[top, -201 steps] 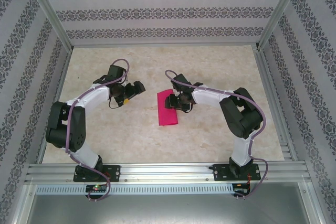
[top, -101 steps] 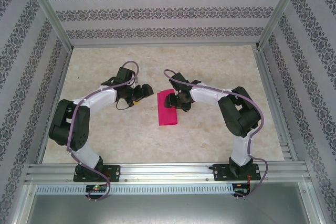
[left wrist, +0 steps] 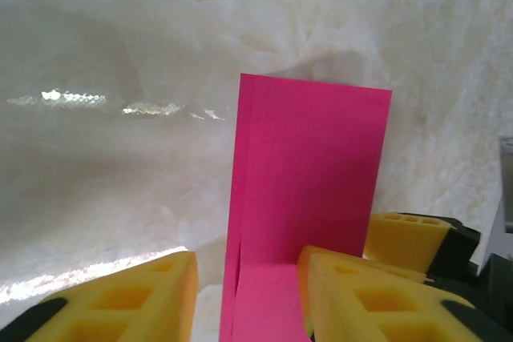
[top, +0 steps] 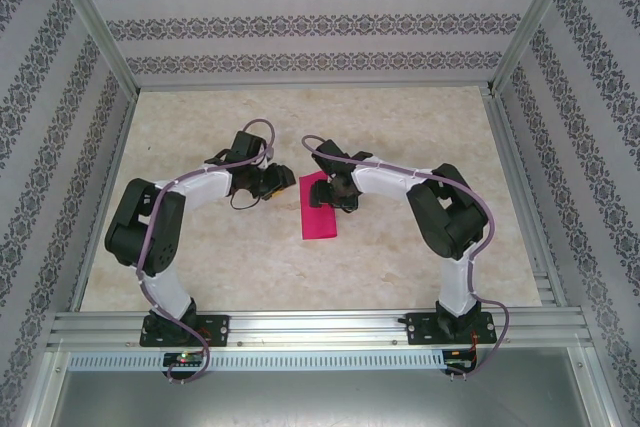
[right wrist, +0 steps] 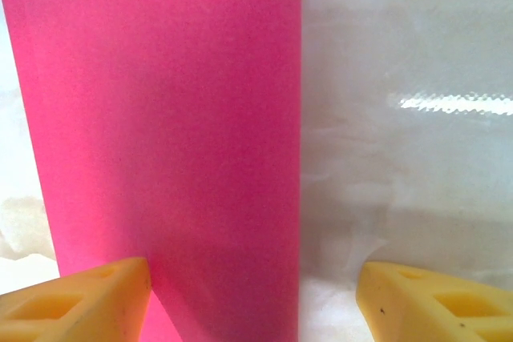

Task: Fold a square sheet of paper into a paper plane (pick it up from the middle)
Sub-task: Hold the square sheet of paper at the center of the table.

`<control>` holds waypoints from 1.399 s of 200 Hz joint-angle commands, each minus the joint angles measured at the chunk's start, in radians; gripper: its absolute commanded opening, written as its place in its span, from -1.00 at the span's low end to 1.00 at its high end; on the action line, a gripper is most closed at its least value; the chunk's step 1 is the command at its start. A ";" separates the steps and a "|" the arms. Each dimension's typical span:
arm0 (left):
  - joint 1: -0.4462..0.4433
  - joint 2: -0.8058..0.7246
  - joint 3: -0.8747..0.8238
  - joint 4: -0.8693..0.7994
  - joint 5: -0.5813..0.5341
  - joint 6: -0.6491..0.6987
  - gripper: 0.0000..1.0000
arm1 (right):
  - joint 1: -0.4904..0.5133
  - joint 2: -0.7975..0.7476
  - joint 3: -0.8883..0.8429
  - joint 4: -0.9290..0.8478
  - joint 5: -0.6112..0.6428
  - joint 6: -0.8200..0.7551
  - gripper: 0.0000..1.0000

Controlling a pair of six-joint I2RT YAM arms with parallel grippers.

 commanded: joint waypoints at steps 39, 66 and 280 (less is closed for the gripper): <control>-0.013 0.055 0.027 0.052 0.032 0.008 -0.42 | 0.009 0.141 -0.002 -0.017 0.034 0.011 0.46; -0.015 0.063 0.032 0.045 0.027 0.011 -0.45 | 0.009 0.159 0.007 -0.029 0.038 0.020 0.46; -0.028 0.073 0.050 0.012 -0.014 0.034 -0.44 | 0.019 0.258 0.060 -0.050 -0.016 -0.003 0.55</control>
